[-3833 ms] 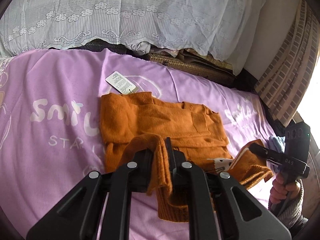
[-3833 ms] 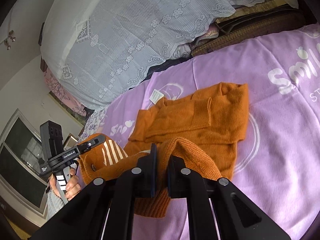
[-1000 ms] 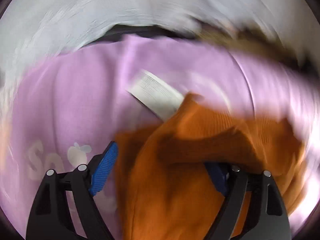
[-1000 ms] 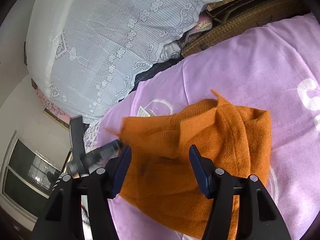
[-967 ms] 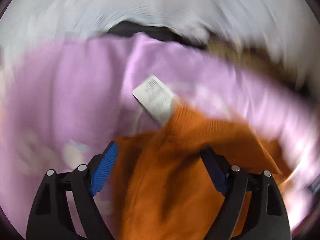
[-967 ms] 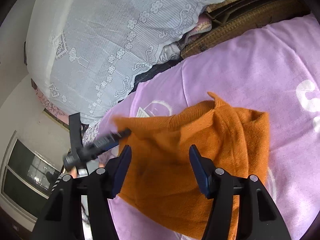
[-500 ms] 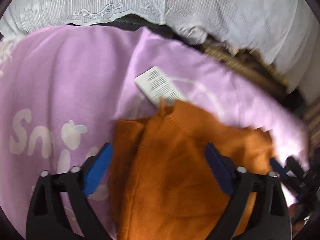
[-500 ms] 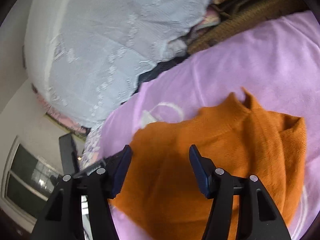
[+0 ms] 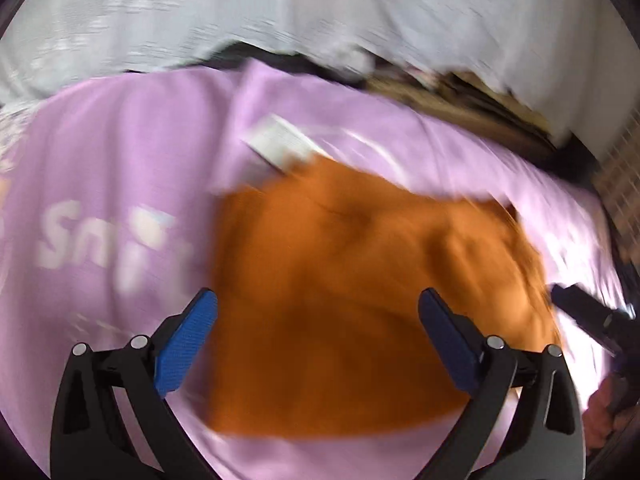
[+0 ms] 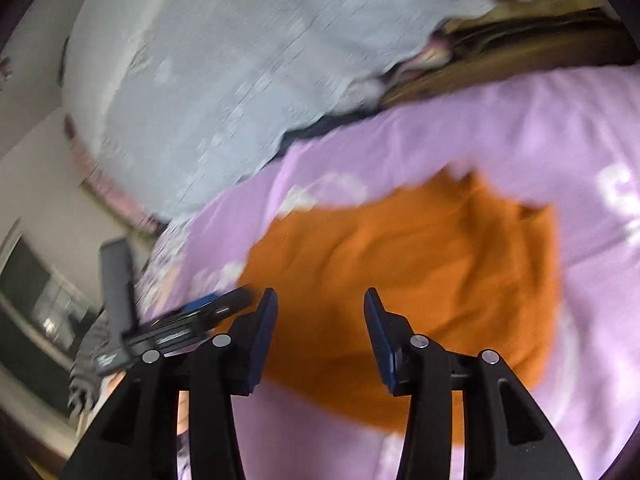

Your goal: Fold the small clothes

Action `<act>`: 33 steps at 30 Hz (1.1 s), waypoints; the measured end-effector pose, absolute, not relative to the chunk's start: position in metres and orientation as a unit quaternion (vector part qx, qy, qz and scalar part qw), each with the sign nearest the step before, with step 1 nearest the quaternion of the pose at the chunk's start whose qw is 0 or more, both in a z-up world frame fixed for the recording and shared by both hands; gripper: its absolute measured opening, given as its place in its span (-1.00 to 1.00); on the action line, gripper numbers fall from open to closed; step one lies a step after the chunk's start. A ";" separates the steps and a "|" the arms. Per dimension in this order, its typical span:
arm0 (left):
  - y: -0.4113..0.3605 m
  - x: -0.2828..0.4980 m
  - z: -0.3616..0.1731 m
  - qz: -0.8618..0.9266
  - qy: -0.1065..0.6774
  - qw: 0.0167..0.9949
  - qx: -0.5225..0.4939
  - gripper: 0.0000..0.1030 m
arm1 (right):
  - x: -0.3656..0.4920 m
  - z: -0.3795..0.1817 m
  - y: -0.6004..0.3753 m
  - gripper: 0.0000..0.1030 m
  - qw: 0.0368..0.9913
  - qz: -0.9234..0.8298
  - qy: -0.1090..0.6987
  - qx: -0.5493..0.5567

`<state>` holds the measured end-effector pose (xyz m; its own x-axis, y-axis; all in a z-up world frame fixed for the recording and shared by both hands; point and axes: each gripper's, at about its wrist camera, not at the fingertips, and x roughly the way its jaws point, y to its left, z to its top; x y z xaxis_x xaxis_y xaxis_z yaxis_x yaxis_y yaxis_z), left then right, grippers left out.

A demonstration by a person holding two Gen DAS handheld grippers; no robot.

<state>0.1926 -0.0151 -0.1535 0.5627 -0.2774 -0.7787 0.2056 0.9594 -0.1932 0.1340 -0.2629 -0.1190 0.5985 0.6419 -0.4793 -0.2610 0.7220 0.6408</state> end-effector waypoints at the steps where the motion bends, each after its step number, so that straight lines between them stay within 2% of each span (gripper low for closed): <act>1: -0.022 0.188 -0.159 -0.141 0.453 0.880 -0.026 0.90 | 0.133 -0.126 -0.256 -0.12 0.845 0.274 0.377 0.263; 3: -0.034 0.184 -0.180 -0.113 0.461 0.879 0.034 0.92 | 0.132 -0.153 -0.251 -0.16 0.835 0.254 0.414 0.258; 5: -0.036 0.175 -0.185 -0.106 0.453 0.883 0.061 0.92 | 0.130 -0.169 -0.265 -0.80 0.830 0.245 0.418 0.276; 7: -0.034 0.168 -0.180 -0.093 0.452 0.884 0.072 0.92 | 0.125 -0.175 -0.283 -0.98 0.819 0.231 0.426 0.306; 10: -0.012 0.160 -0.177 -0.059 0.453 0.887 0.063 0.92 | 0.110 -0.177 -0.303 -0.98 0.822 0.212 0.419 0.320; 12: 0.010 0.159 -0.170 -0.048 0.456 0.888 0.023 0.92 | 0.101 -0.168 -0.302 -0.89 0.834 0.192 0.413 0.310; 15: 0.012 0.156 -0.153 -0.049 0.433 0.900 0.005 0.90 | 0.102 -0.139 -0.279 -0.68 0.864 0.202 0.382 0.258; 17: -0.002 0.157 -0.143 -0.068 0.424 0.903 0.010 0.90 | 0.114 -0.125 -0.266 -0.30 0.867 0.219 0.369 0.253; 18: -0.014 0.159 -0.138 -0.073 0.415 0.907 0.020 0.90 | 0.125 -0.120 -0.258 -0.26 0.864 0.228 0.368 0.258; 21: -0.035 0.176 -0.143 -0.058 0.417 0.906 0.039 0.90 | 0.157 -0.129 -0.248 -0.26 0.855 0.221 0.379 0.275; 22: -0.037 0.185 -0.151 -0.044 0.426 0.903 0.043 0.90 | 0.166 -0.138 -0.247 -0.35 0.850 0.209 0.392 0.284; 23: -0.037 0.198 -0.163 -0.018 0.441 0.896 0.054 0.92 | 0.174 -0.152 -0.255 -0.76 0.834 0.208 0.411 0.303; 24: -0.034 0.208 -0.177 -0.003 0.457 0.888 0.057 0.92 | 0.175 -0.162 -0.265 -1.00 0.830 0.201 0.411 0.318; 27: 0.005 0.216 -0.189 -0.047 0.481 0.874 -0.055 0.92 | 0.171 -0.170 -0.299 -1.00 0.810 0.199 0.402 0.377; 31: 0.056 0.213 -0.184 0.033 0.468 0.879 -0.087 0.92 | 0.153 -0.167 -0.349 -0.97 0.842 0.092 0.375 0.376; 33: 0.075 0.210 -0.186 0.020 0.474 0.870 -0.137 0.92 | 0.144 -0.174 -0.367 -0.96 0.818 0.102 0.374 0.425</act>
<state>0.2097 0.0749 -0.1864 0.5505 -0.0943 -0.8295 -0.1644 0.9619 -0.2185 0.1435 -0.3666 -0.1743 0.7002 0.4838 -0.5250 0.1514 0.6180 0.7714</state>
